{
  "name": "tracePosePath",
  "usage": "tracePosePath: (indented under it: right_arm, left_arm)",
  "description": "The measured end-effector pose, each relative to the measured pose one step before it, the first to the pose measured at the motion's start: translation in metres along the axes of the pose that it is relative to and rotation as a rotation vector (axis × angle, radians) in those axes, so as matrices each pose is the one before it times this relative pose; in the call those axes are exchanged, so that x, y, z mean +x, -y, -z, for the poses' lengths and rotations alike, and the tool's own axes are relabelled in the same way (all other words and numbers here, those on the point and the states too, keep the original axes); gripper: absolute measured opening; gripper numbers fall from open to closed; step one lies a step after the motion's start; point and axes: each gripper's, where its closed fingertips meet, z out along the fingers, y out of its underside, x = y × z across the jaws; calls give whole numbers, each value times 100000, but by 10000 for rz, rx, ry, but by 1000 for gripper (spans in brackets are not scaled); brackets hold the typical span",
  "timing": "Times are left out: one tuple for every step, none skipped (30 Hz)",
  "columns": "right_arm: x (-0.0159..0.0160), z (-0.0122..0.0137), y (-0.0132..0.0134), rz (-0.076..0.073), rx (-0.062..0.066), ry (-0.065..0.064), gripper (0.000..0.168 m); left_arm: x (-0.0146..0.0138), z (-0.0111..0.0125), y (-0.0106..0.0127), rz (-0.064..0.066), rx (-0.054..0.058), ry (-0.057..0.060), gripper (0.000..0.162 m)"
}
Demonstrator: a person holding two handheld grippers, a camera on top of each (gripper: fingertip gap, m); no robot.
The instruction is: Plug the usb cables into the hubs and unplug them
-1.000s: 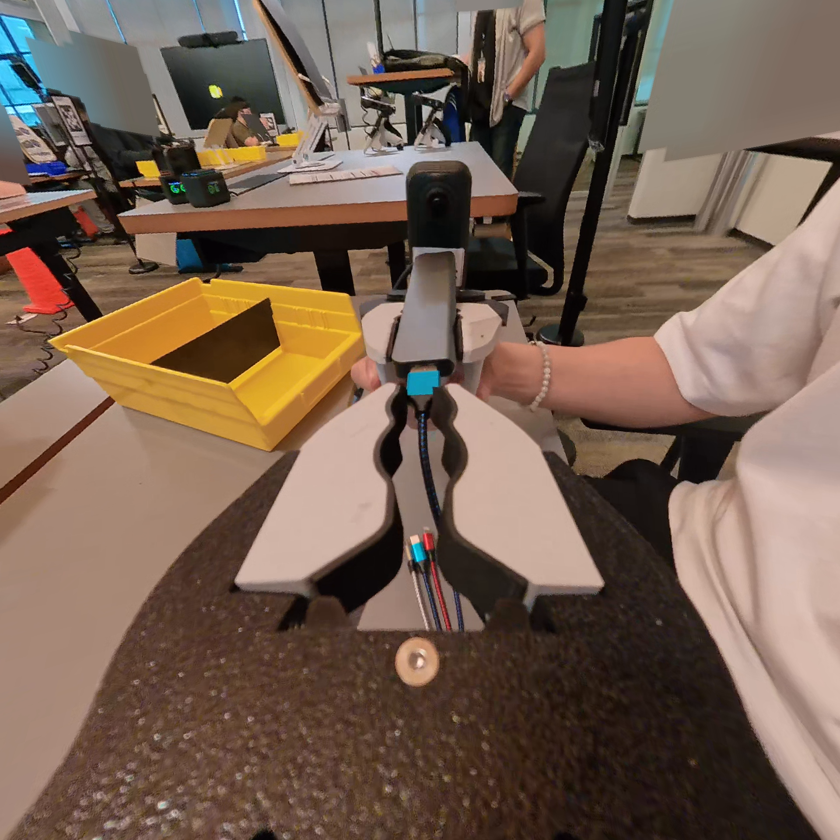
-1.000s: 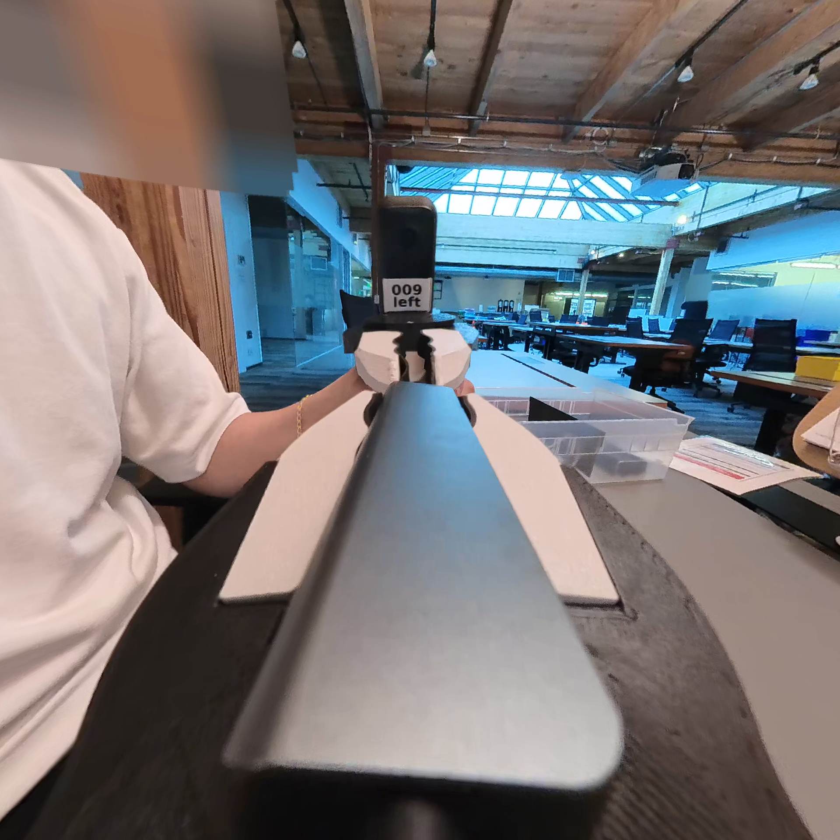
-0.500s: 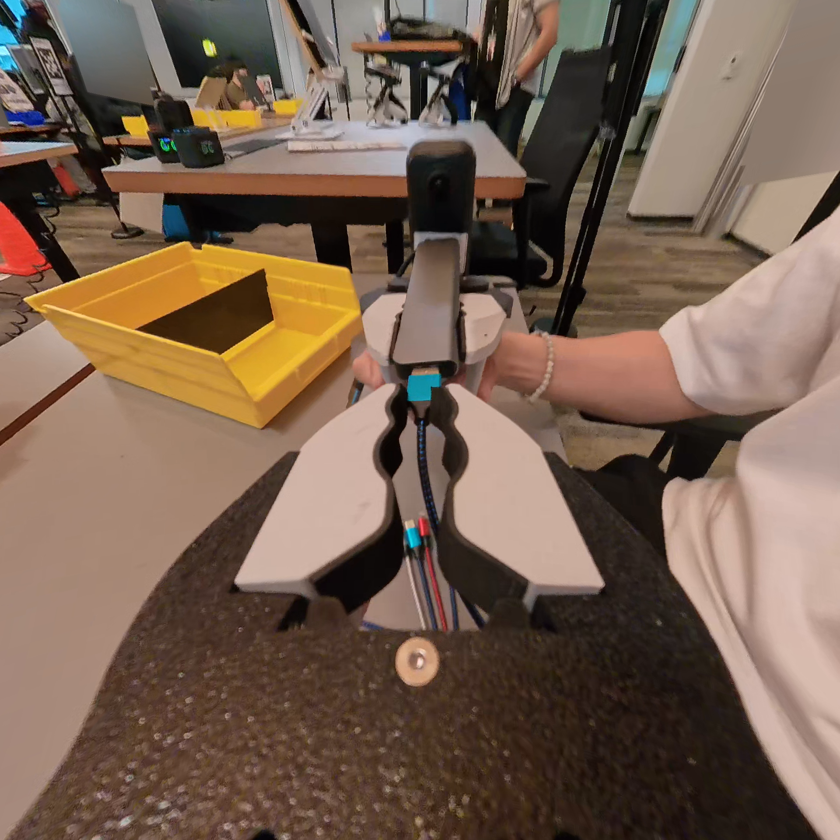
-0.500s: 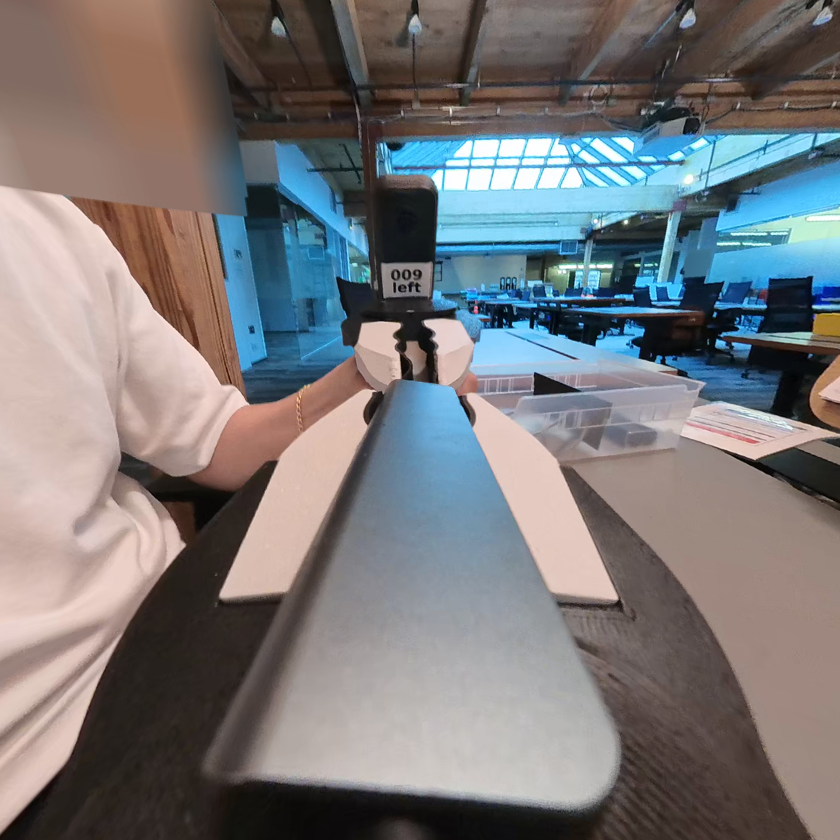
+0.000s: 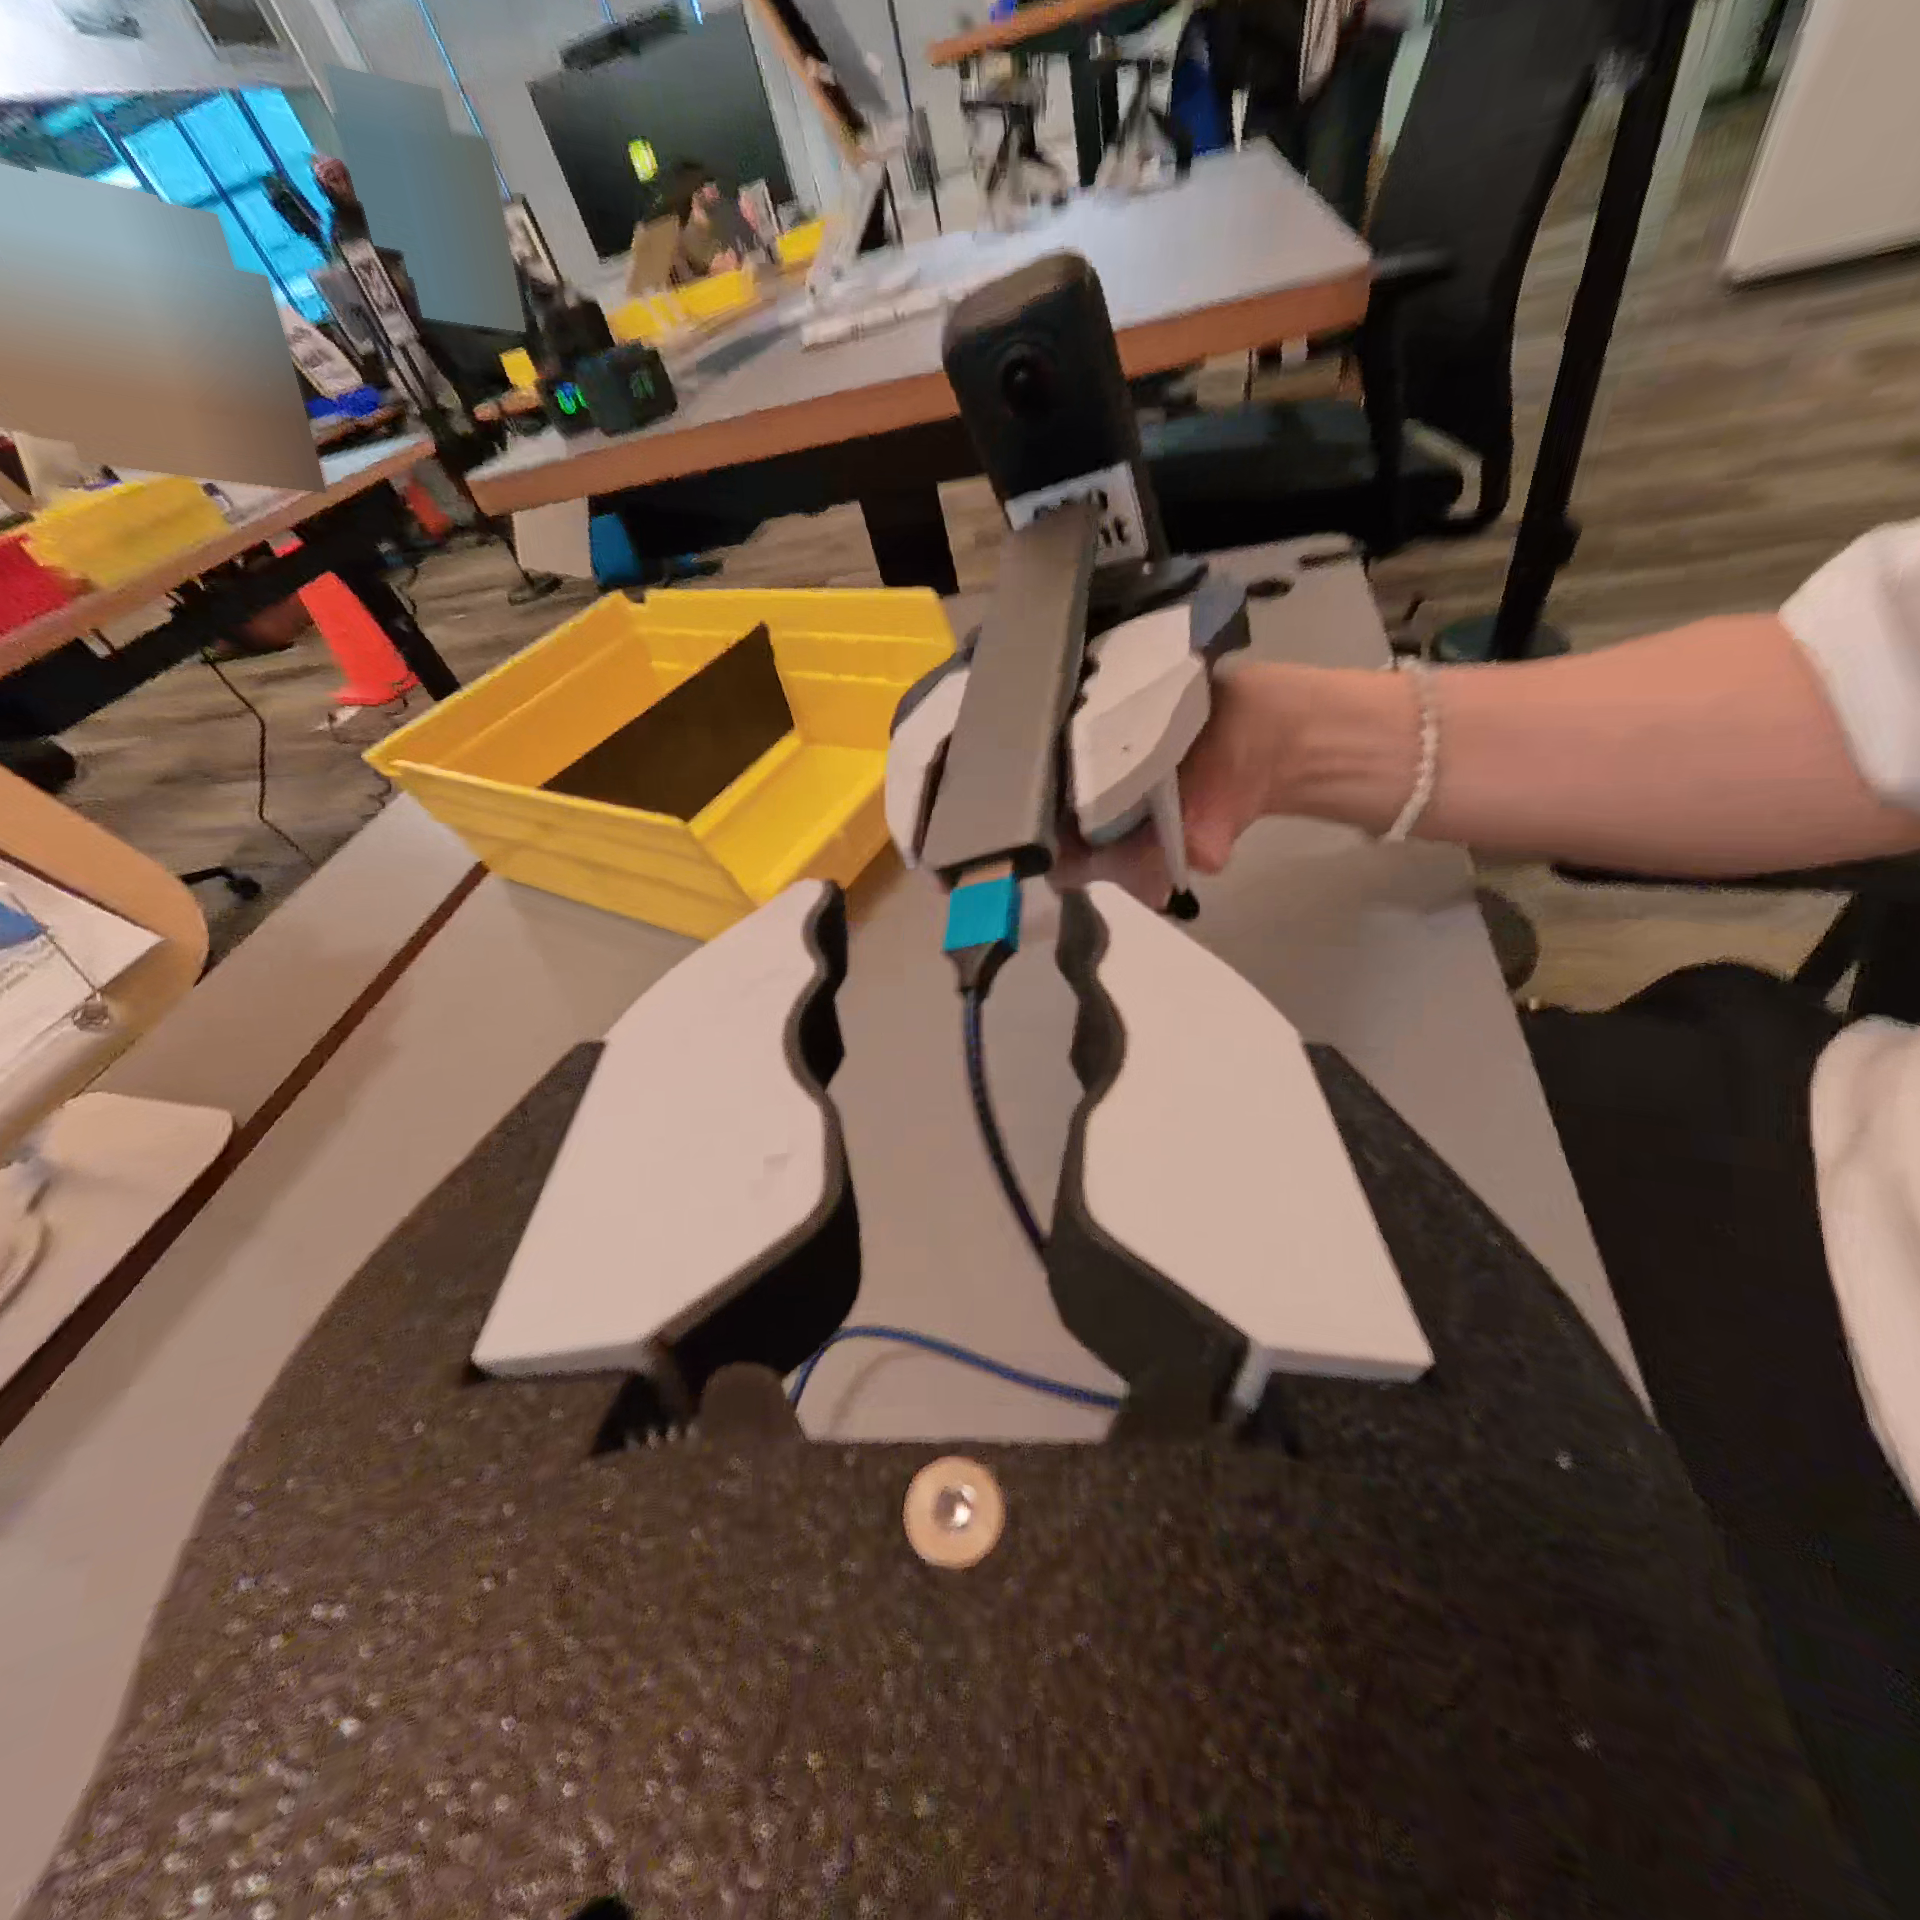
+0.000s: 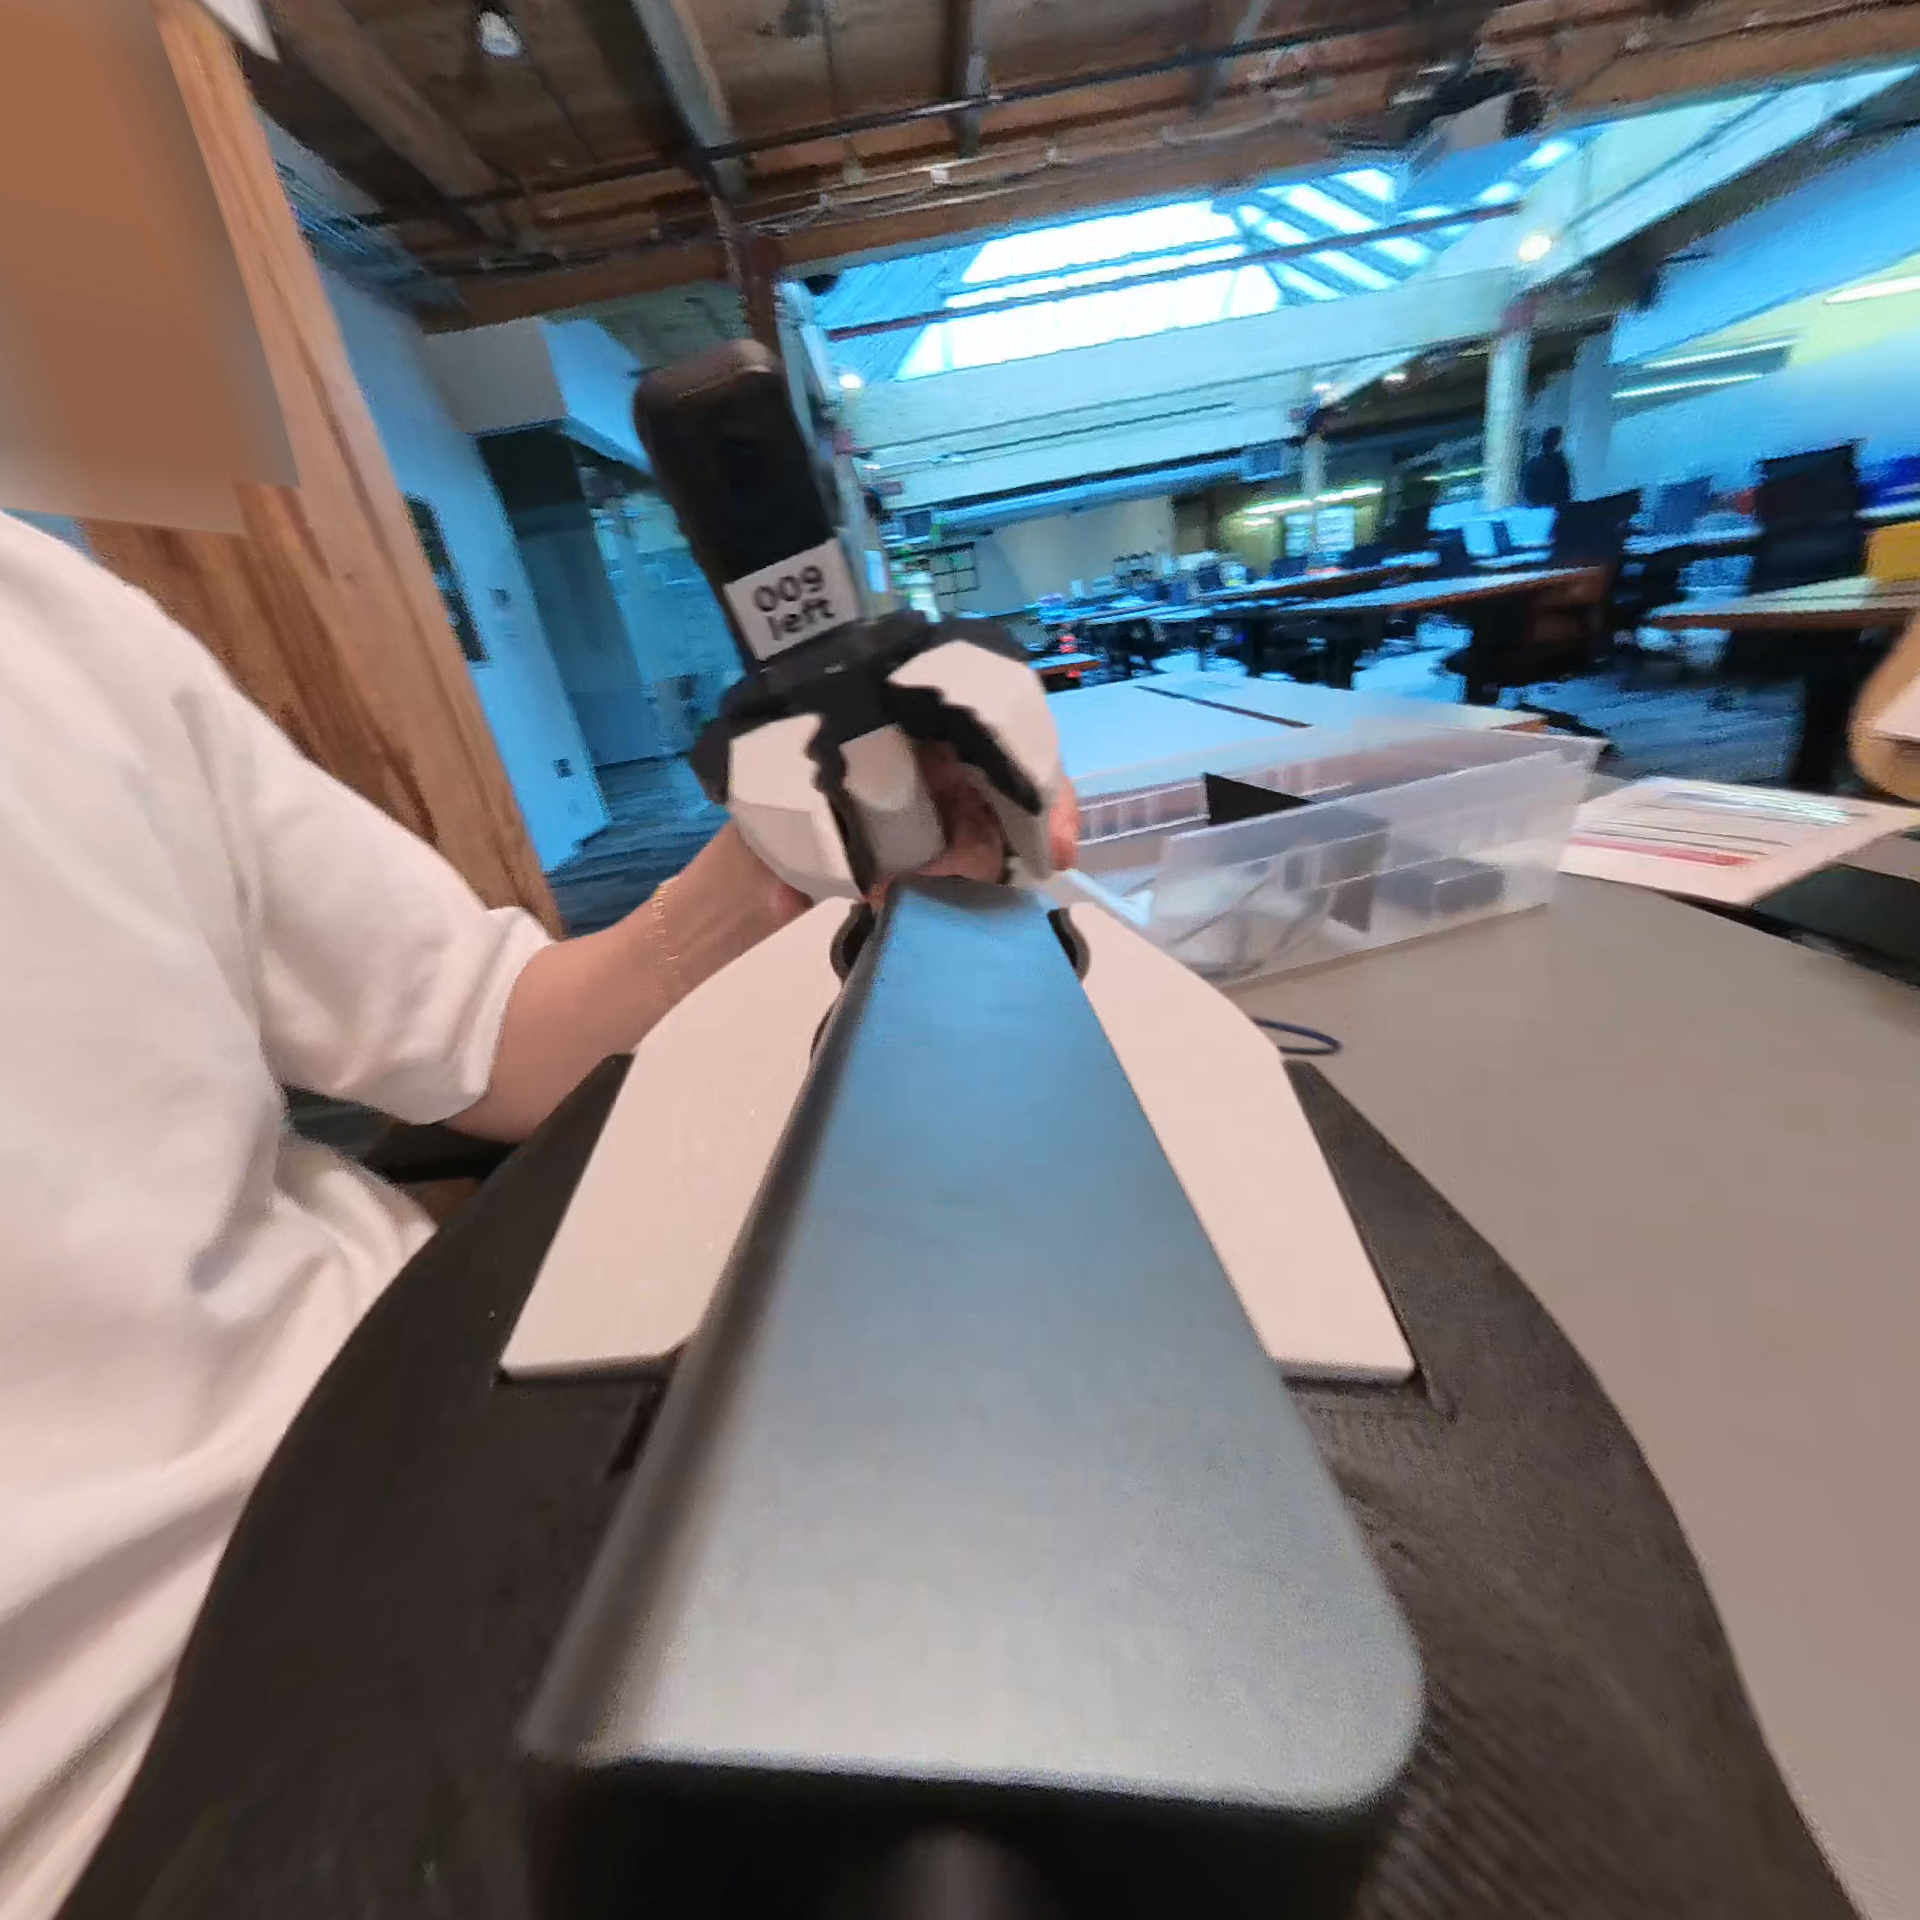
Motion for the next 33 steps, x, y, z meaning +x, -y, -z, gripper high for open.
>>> tracePosePath:
  right_arm:
    - [-381,144,93,142,161,275,34]
    - [-96,172,230,379,189,-22,34]
    - [-158,158,44,297,-30,45,34]
    - [-573,75,-231,122,-269,351,34]
    - [-708,-29,-333,161,-353,378,34]
    - [-405,-148,-261,366,-306,88,34]
    - [-274,-211,-233,381,-296,5,34]
    - [-429,-212,-180,209,-263,184,34]
    - [-354,-188,-40,135,-134,147,34]
    - [-66,-148,-4,189,-96,-63,34]
    - [-214,-139,-23,155,-95,76,34]
    - [-336,-162,-123,27,-141,192,34]
    - [-225,-217,-322,-18,-238,116,34]
    - [-222,-269,-608,15,-405,131,34]
    - [-276,-293,-762,64,-483,139,35]
    - [-157,-215,-391,135,-239,31,34]
    - [-210,-107,-390,121,-241,104,35]
    - [-66,61,-338,86,-198,2,35]
    - [270,88,-262,-14,-142,-171,36]
    - [402,86,13,-144,66,-192,36]
    - [327,66,284,-188,267,-107,36]
    - [344,47,321,-140,261,-152,36]
    - [620,99,192,-87,133,-374,39]
    - [879,252,-87,-14,-86,-537,46]
    - [828,426,-159,18,-157,-482,46]
    - [872,511,-54,-76,-66,-492,47]
    - [1008,502,137,-256,104,-526,47]
    - [1029,377,337,-445,311,-482,48]
    - [1016,187,500,-596,472,-458,49]
    - [933,-17,648,-668,604,-457,49]
    - [625,-206,704,-630,676,-333,49]
    - [360,-287,434,-495,520,-231,49]
    - [310,-300,144,-310,319,-237,49]
  left_arm:
    - [149,-89,-489,-94,-366,-88,46]
    - [243,-70,-388,239,-239,-265,49]
    - [243,-5,-88,551,49,-386,51]
    - [254,40,255,769,354,-485,51]
    - [426,78,489,822,541,-643,48]
    - [561,63,434,811,509,-750,43]
    - [494,-23,38,864,258,-729,41]
    - [353,-102,-425,912,-62,-687,41]
    - [194,-167,-844,904,-333,-615,41]
    - [-18,-257,-1066,882,-481,-487,41]
    - [-28,-353,-990,750,-446,-514,41]
    - [166,-427,-700,578,-251,-639,40]
    - [267,-417,-279,454,7,-693,35]
    - [274,-366,73,363,201,-678,30]
    - [114,-302,168,344,258,-546,28]
    - [-301,-249,-56,338,115,-247,20]
    - [-317,-139,-306,250,-68,-216,17]
    - [-268,-27,-210,139,-49,-170,16]
    - [-373,90,77,-39,88,33,15]
    - [-255,120,281,-111,198,72,14]
    - [32,103,397,44,244,-79,13]
    - [127,119,425,138,274,-132,12]
    - [99,190,431,25,311,-76,11]
    - [152,320,427,-23,305,-87,11]
    - [148,450,507,11,328,-60,10]
    - [15,529,715,-107,440,112,11]
    - [-85,535,895,-252,533,279,11]
    - [-147,493,967,-327,544,371,11]
    - [-308,394,931,-432,507,560,10]
    - [-531,261,726,-559,360,772,10]
    - [-549,115,363,-646,146,770,10]
    - [-308,-49,53,-599,-17,551,10]
    - [-4,-206,-34,-433,-33,311,10]
